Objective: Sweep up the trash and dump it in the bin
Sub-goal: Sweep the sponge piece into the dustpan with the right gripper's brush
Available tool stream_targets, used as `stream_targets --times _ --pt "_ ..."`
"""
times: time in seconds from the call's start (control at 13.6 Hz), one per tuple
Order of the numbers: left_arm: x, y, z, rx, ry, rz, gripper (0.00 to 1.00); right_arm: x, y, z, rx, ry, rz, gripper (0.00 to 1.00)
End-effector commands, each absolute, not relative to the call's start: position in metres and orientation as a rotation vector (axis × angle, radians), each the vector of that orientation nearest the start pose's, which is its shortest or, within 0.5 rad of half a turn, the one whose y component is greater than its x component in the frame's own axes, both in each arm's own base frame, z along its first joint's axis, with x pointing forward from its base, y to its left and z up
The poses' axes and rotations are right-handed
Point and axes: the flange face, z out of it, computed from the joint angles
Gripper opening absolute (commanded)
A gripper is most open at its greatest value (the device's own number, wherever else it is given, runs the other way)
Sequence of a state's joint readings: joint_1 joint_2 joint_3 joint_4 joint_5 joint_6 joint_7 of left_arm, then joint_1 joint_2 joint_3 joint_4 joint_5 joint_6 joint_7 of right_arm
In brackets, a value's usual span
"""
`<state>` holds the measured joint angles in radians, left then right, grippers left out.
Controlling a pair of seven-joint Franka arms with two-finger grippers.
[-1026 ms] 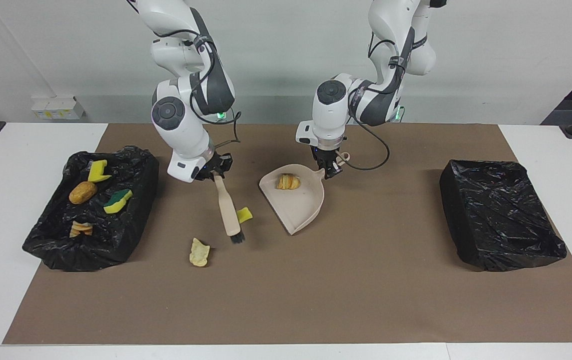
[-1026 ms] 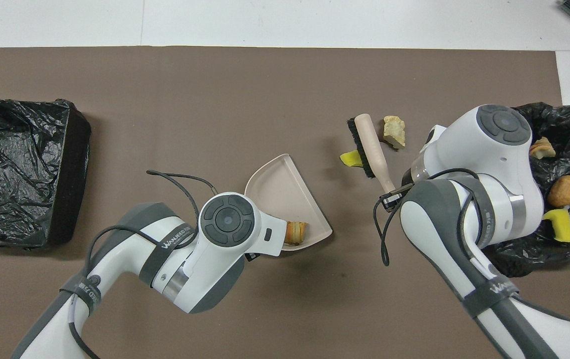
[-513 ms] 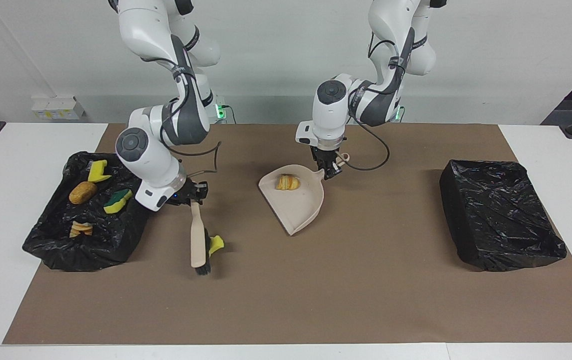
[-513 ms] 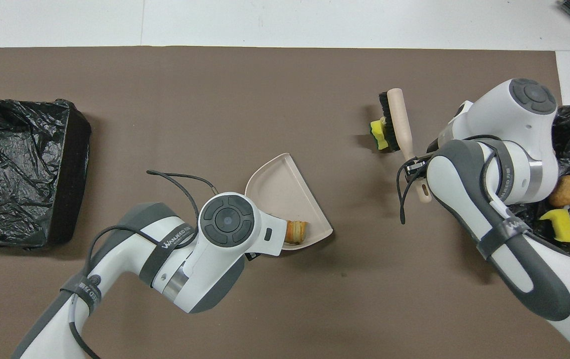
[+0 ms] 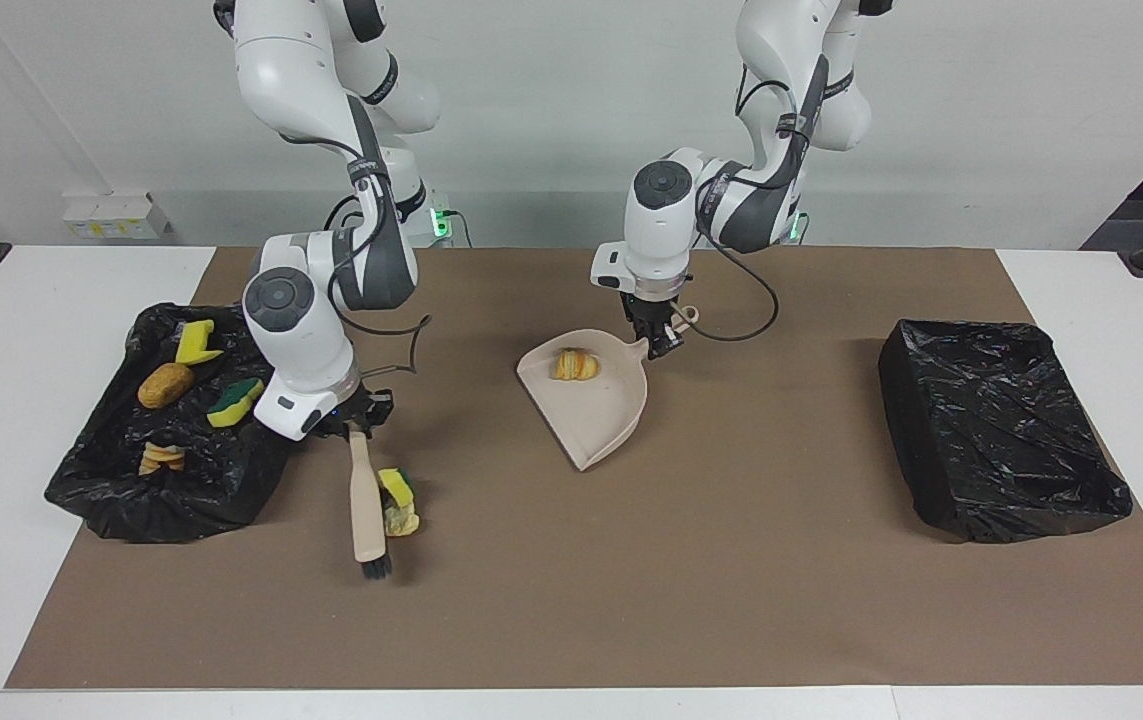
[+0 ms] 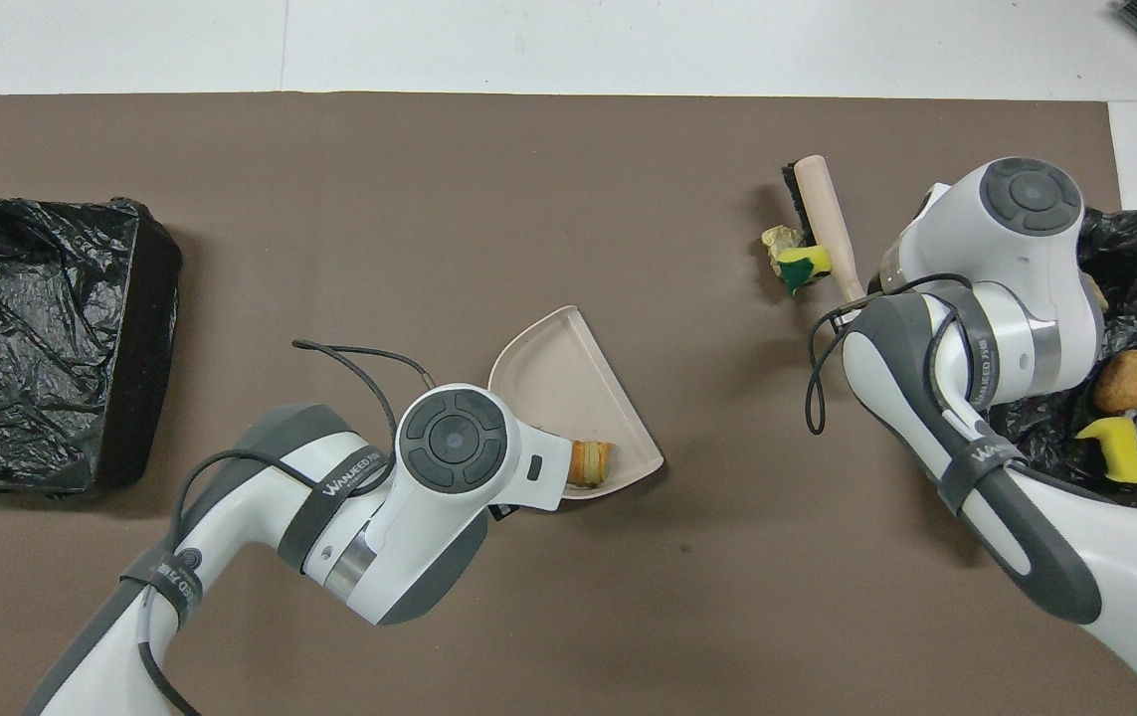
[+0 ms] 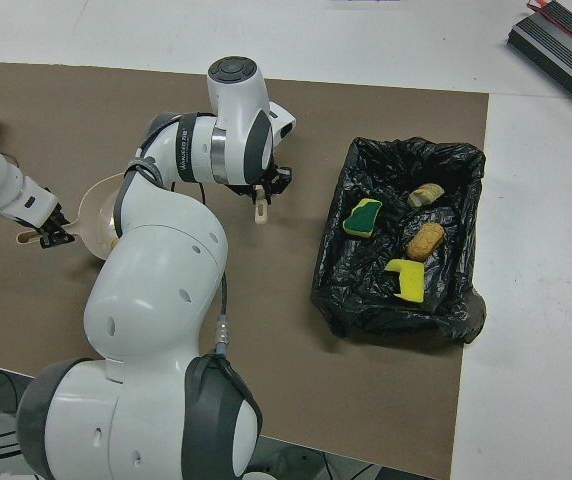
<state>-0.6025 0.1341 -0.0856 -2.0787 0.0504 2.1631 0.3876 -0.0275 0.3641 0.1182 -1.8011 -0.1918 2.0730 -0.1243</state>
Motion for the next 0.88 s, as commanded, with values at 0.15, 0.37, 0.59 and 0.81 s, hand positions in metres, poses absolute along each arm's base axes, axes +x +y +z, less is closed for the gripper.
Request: stream_targets --times 0.15,0.37,0.59,0.81 --pt "0.433 -0.352 0.361 -2.659 1.613 0.042 0.00 0.637 0.043 0.337 -3.306 -0.631 0.138 0.00" --pt "0.434 -0.350 0.360 -2.702 1.581 0.050 0.00 0.628 0.054 0.327 -3.288 -0.643 0.235 0.00" --pt "0.434 -0.351 0.361 -2.704 1.580 0.043 0.00 0.606 0.104 0.320 -3.200 -0.663 0.372 0.00" --pt "0.434 -0.351 0.361 -2.702 1.584 0.046 0.00 0.580 0.150 0.324 -3.108 -0.690 0.496 0.00"
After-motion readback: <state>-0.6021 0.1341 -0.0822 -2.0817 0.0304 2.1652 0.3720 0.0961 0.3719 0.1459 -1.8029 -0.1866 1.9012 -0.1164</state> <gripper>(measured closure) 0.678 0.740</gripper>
